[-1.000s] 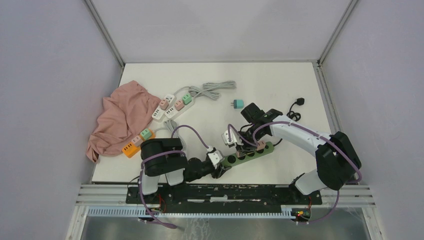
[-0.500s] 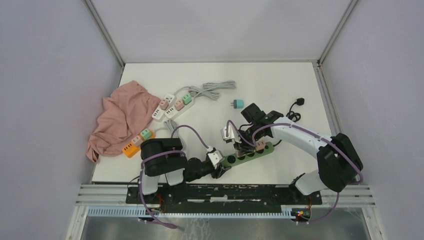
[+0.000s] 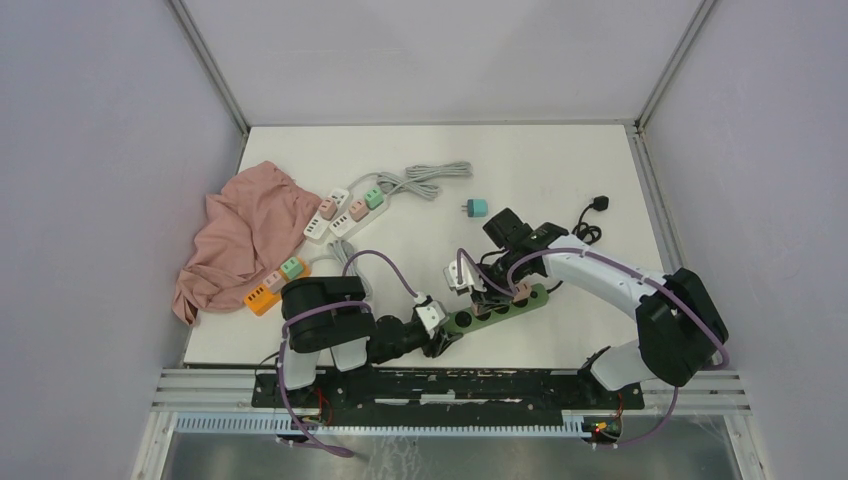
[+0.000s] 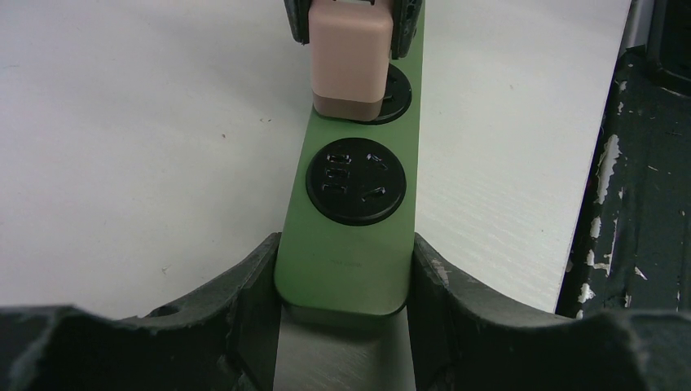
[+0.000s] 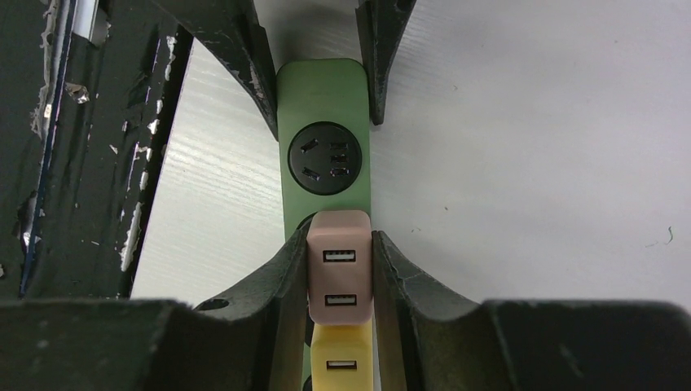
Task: Pull the plug off the socket
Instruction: Remove the plug from the socket.
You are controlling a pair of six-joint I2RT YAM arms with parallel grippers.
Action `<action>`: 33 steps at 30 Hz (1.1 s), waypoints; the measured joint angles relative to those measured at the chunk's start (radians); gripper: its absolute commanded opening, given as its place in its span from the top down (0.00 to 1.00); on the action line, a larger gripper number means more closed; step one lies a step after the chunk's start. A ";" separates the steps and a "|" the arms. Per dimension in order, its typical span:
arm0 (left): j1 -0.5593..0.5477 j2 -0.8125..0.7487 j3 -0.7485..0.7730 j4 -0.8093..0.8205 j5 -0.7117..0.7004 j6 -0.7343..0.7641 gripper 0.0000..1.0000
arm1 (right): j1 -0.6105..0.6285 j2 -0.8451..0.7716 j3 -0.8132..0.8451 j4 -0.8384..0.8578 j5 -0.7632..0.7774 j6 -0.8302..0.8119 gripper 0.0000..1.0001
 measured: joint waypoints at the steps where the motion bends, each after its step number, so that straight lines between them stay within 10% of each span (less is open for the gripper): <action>1: 0.000 0.000 0.000 0.000 0.000 0.000 0.97 | 0.006 -0.002 0.000 0.007 0.010 0.018 1.00; 33: 0.000 0.003 0.000 0.002 0.007 0.000 0.97 | 0.016 -0.007 -0.002 0.039 0.039 0.162 1.00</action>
